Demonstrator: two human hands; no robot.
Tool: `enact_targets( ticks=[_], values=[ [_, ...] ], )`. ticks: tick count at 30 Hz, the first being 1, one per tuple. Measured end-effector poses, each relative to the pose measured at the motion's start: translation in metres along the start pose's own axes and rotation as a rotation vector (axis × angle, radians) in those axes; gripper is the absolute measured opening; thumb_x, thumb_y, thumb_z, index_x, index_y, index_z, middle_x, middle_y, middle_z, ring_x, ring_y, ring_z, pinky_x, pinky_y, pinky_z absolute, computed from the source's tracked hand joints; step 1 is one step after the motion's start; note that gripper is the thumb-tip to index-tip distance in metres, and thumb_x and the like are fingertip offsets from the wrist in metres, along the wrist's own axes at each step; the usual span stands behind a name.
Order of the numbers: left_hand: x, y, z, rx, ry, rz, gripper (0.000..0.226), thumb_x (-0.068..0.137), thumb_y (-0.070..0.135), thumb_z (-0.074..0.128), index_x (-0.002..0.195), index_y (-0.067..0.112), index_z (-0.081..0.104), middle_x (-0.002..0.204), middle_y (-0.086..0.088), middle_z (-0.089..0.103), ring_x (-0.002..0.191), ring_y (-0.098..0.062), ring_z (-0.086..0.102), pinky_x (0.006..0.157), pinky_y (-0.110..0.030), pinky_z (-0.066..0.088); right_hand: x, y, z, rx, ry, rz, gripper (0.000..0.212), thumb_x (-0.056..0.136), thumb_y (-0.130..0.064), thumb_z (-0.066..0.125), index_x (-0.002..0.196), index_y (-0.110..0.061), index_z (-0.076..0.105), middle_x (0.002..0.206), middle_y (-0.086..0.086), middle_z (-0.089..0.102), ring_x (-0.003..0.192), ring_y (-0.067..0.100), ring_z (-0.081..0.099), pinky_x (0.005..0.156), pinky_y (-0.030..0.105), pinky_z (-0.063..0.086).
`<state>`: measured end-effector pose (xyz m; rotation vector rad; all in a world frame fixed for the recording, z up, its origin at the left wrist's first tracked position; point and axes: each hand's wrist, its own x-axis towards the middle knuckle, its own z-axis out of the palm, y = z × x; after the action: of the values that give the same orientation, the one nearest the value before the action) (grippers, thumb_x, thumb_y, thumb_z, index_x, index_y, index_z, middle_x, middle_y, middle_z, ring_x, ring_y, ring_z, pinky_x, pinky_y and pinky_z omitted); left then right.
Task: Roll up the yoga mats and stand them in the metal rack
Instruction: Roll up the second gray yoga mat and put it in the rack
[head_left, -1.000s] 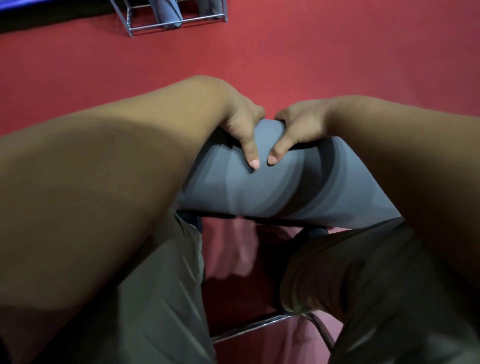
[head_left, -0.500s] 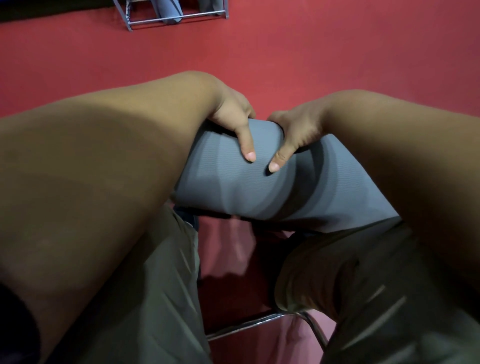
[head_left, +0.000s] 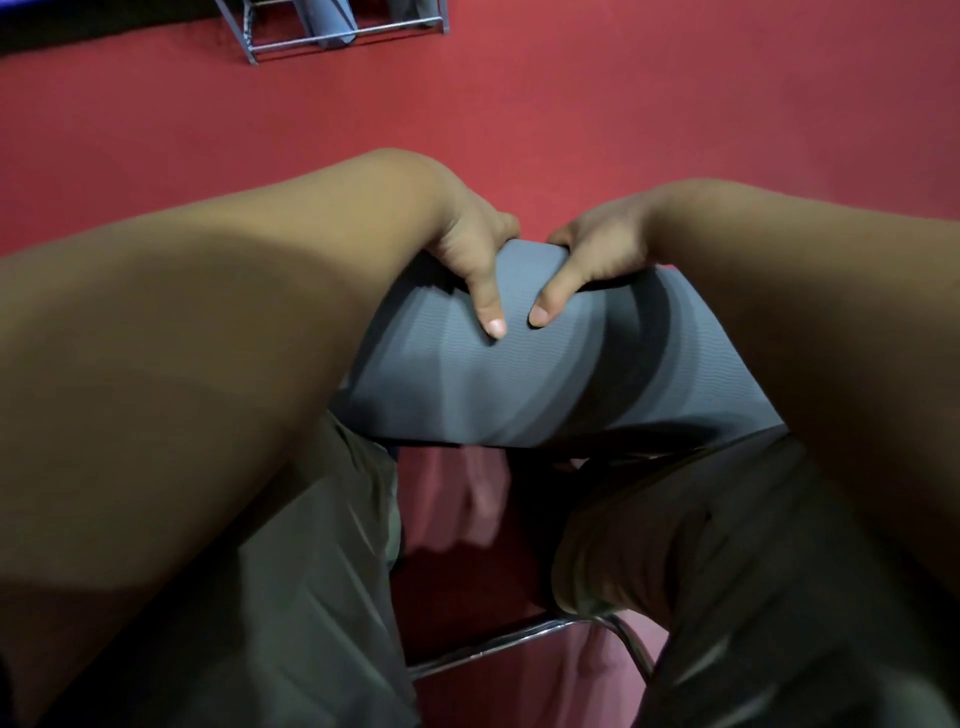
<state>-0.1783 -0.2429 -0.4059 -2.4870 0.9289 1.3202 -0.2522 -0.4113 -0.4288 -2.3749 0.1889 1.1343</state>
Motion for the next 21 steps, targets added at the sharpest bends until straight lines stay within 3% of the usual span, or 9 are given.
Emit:
enact_targets(
  ticks=[3,7,10,13,16,21],
  values=[
    [0.002,0.006,-0.001,0.083,0.081,-0.021,0.122,0.032,0.073,0.099,0.134,0.023,0.055,0.119,0.002,0.069,0.107,-0.027,0.069,0.098,-0.048,0.059,0.000,0.003,-0.001,0.036,-0.025,0.023,0.075,0.057,-0.059,0.099,0.119,-0.029,0.071,0.101,0.000,0.083,0.089,0.026,0.082,0.093,0.049,0.064],
    [-0.001,-0.001,-0.003,-0.027,0.039,-0.002,0.083,0.043,0.062,0.103,0.111,0.028,0.072,0.091,0.006,0.082,0.084,-0.023,0.080,0.085,-0.048,0.066,-0.001,0.001,-0.001,0.067,-0.123,0.021,0.084,0.055,-0.056,0.100,0.128,-0.025,0.070,0.109,0.005,0.082,0.098,0.033,0.081,0.100,0.056,0.059],
    [-0.002,-0.010,-0.002,-0.143,-0.013,-0.007,0.073,0.053,0.052,0.103,0.114,0.025,0.075,0.095,0.000,0.083,0.085,-0.028,0.082,0.088,-0.053,0.065,-0.005,-0.006,-0.002,0.030,-0.130,-0.026,0.086,0.060,-0.056,0.099,0.132,-0.025,0.066,0.115,0.002,0.081,0.103,0.029,0.079,0.102,0.054,0.059],
    [-0.001,-0.015,-0.003,-0.210,-0.040,-0.033,0.079,0.050,0.054,0.100,0.117,0.020,0.076,0.099,-0.006,0.083,0.088,-0.033,0.081,0.092,-0.057,0.063,-0.006,-0.017,-0.001,-0.127,-0.029,-0.050,0.106,0.053,-0.063,0.097,0.142,-0.024,0.055,0.127,-0.001,0.072,0.115,0.025,0.071,0.107,0.047,0.056],
    [-0.001,-0.015,-0.004,-0.220,-0.087,-0.061,0.080,0.050,0.054,0.100,0.117,0.018,0.077,0.100,-0.008,0.083,0.090,-0.035,0.081,0.094,-0.057,0.063,-0.005,-0.025,0.001,-0.291,0.057,-0.067,0.104,0.046,-0.077,0.094,0.130,-0.025,0.062,0.117,-0.003,0.073,0.107,0.024,0.070,0.105,0.045,0.055],
    [0.000,-0.013,0.000,-0.216,-0.068,-0.032,0.069,0.064,0.043,0.099,0.124,0.023,0.069,0.103,-0.004,0.083,0.092,-0.030,0.081,0.092,-0.055,0.064,-0.001,-0.025,0.002,-0.342,0.091,-0.055,0.092,0.045,-0.085,0.089,0.114,-0.026,0.070,0.103,-0.003,0.076,0.095,0.023,0.072,0.096,0.044,0.059]
  ],
)
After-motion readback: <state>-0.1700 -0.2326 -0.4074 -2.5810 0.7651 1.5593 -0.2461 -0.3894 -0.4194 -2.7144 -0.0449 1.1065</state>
